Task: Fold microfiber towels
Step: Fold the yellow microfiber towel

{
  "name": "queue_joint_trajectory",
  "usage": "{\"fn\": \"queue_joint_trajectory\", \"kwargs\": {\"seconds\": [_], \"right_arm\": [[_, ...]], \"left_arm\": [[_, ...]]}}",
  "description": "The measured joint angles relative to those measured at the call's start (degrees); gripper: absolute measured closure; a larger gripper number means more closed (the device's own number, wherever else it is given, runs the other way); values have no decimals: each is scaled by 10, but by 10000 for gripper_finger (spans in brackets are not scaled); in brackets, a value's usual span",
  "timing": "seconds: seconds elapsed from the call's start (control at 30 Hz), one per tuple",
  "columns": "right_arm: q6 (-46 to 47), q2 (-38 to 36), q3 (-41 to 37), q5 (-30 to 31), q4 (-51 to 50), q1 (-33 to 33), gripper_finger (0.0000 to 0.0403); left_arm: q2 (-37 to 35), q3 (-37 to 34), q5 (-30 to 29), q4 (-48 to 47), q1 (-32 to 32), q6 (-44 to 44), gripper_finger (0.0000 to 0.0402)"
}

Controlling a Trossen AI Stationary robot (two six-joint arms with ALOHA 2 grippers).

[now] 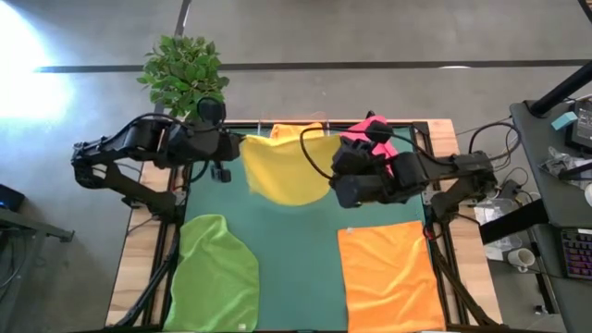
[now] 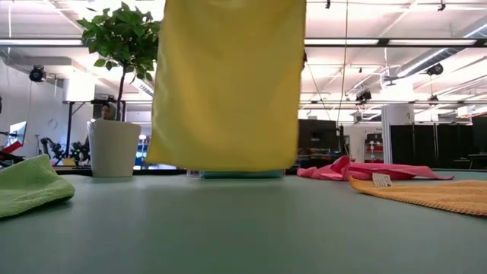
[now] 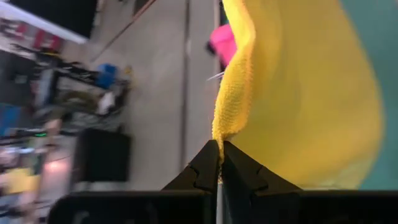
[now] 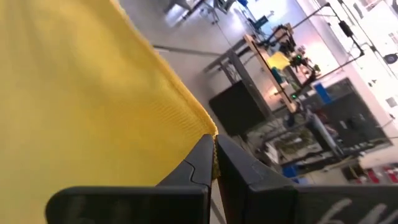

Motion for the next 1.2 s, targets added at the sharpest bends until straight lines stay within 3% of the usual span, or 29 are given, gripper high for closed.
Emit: {"fn": "queue_joint_trajectory", "kwargs": {"seconds": [0.13, 0.3, 0.37, 0.53, 0.63, 0.9, 1.2], "right_arm": [[-12, 0, -1, 0, 3, -15, 394], [4, 0, -1, -29, 14, -7, 394], [33, 0, -1, -71, 14, 0, 394], [140, 3, -11, -189, 16, 27, 394], [214, 3, -29, -252, 33, 43, 394], [364, 4, -111, -373, 96, 88, 394], [472, 5, -292, -396, 196, 97, 394]], "left_arm": [[8, 0, -55, 0, 0, 36, 402], [10, 0, -48, -8, -1, -2, 402], [9, 0, 1, -28, -4, -56, 402], [12, -6, 217, -66, -12, -230, 401], [15, -29, 301, -63, -30, -302, 402], [25, -155, 325, -41, -91, -409, 402], [35, -317, 371, 64, -98, -459, 402]]}}
